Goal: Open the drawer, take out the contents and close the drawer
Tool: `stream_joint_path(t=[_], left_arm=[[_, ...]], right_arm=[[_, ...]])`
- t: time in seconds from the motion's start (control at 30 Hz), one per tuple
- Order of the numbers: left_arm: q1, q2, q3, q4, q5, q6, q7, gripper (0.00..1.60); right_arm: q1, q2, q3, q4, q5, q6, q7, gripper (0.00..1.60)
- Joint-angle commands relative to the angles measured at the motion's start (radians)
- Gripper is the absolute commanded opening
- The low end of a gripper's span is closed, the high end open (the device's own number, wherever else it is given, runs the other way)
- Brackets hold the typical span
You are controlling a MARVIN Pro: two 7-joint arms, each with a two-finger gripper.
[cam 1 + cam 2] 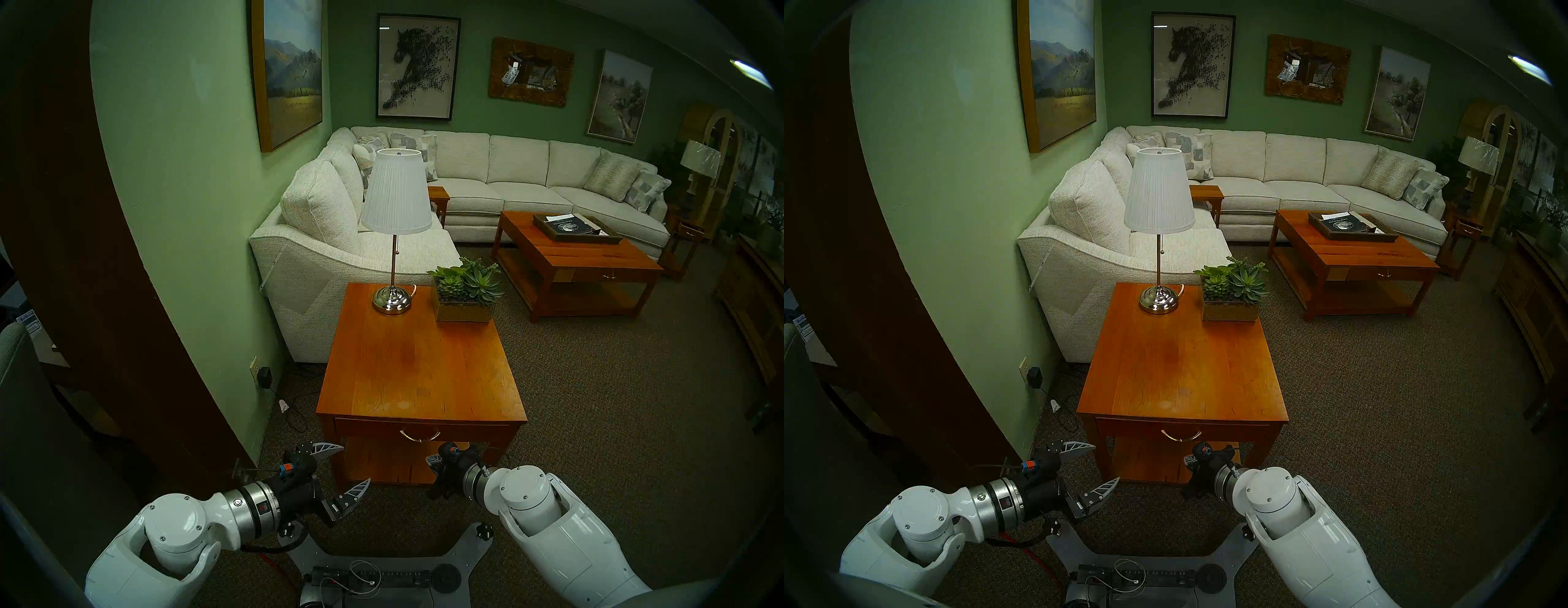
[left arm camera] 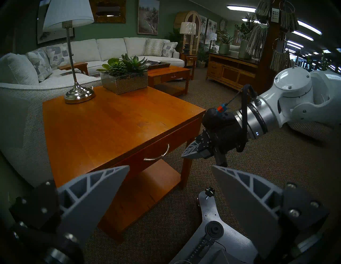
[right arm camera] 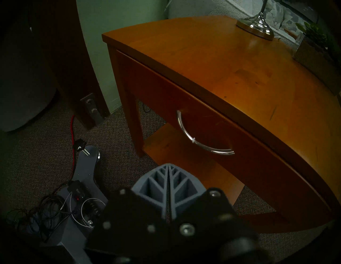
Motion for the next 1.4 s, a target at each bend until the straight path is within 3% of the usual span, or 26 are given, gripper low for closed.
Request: stream_joint_path(t=[0.0, 0.1, 0.13, 0.8, 1.37], left_arm=[[-0.007, 0.002, -0.003, -0.025, 0.0, -0.006, -0.001, 1.6], [-0.007, 0.001, -0.003, -0.025, 0.0, -0.006, -0.001, 1.6], [-0.007, 0.001, -0.003, -0.026, 0.001, -0.006, -0.001, 1.6], [-0.007, 0.0, -0.005, -0.027, 0.002, -0.006, -0.003, 1.6], [-0.005, -0.001, -0.006, -0.029, 0.004, -0.005, -0.003, 1.6]], right_arm=[[0.109, -0.071, 0.018, 0.031, -0.036, -0.01, 0.008, 0.0], [0.159, -0.087, 0.01, 0.086, -0.045, -0.008, 0.017, 0.0], [0.127, -0.103, 0.035, 0.065, -0.057, -0.015, 0.011, 0.0], [0.317, -0.195, 0.045, 0.31, -0.116, -0.046, 0.033, 0.0], [0.441, -0.247, 0.037, 0.508, -0.176, -0.038, -0.015, 0.0]])
